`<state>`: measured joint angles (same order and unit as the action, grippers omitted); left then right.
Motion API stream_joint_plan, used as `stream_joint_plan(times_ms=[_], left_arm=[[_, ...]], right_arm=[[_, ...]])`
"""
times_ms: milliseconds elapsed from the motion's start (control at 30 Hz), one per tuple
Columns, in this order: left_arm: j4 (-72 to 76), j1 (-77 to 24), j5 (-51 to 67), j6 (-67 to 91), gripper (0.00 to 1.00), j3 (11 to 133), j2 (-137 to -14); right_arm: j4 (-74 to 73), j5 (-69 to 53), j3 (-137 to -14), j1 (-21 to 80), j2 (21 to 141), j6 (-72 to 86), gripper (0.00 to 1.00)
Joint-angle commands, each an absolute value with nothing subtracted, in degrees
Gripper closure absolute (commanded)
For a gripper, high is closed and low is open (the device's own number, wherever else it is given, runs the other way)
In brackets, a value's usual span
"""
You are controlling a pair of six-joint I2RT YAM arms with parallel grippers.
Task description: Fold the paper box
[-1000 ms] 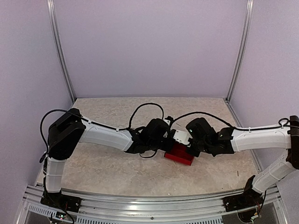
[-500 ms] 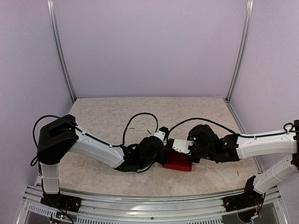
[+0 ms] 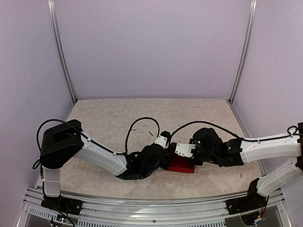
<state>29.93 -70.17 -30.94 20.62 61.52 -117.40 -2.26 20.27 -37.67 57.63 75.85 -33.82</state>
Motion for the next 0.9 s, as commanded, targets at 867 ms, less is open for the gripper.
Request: stream_joint_plan(times_ms=[867], left_arm=[[37.1, -66.8, -13.2, 20.4, 0.88, 62.4, -114.4]], right_arm=[[17.6, 26.9, -39.0, 57.2, 81.4, -35.8, 1.0]])
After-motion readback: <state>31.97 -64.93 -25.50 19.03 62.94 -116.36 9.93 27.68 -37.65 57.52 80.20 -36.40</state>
